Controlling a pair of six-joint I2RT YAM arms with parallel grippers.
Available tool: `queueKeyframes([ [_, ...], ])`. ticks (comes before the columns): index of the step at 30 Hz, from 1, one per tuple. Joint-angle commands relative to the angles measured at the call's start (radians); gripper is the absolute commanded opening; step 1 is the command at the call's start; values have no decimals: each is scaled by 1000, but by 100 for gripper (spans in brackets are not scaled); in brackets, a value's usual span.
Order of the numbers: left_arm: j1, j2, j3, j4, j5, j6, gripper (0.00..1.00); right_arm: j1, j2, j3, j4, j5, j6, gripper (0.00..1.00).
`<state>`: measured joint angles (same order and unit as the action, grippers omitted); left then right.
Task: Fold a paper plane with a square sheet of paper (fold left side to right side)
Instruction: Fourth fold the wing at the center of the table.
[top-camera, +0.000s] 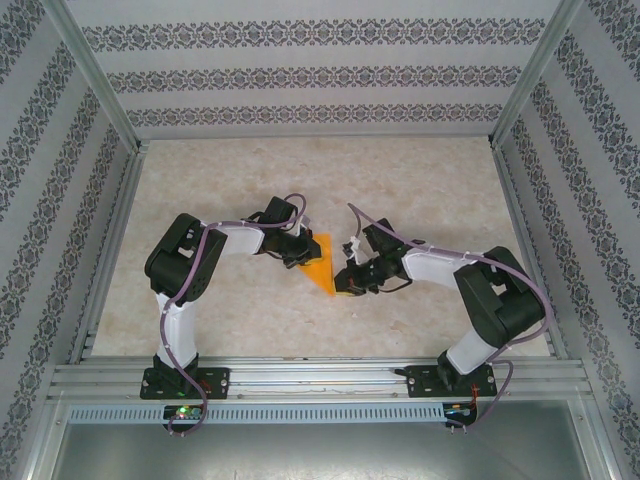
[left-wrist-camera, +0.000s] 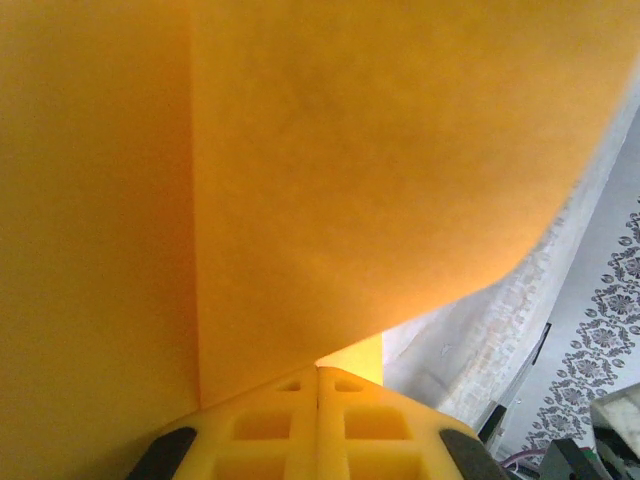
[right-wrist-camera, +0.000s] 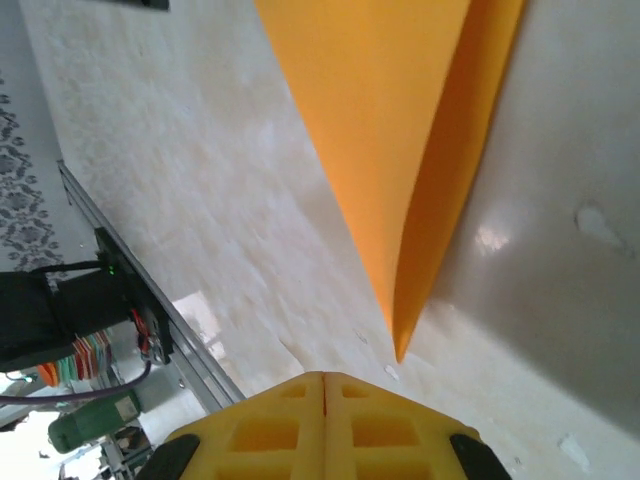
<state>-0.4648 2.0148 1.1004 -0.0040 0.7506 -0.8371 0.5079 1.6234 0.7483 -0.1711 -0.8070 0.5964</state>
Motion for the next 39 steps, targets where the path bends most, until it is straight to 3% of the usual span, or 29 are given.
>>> queueKeyframes([
  [1, 2, 55, -14, -111, -94, 18, 0, 6, 51, 55, 66, -6, 33, 0],
  [11, 0, 55, -10, -110, -92, 15, 0, 9, 168, 139, 141, 115, 74, 0],
  [34, 0, 46, -8, -110, -99, 11, 0, 35, 221, 197, -92, 304, -34, 0],
  [39, 6, 39, -3, -101, -106, 19, 4, 41, 232, 209, -154, 357, -57, 0],
])
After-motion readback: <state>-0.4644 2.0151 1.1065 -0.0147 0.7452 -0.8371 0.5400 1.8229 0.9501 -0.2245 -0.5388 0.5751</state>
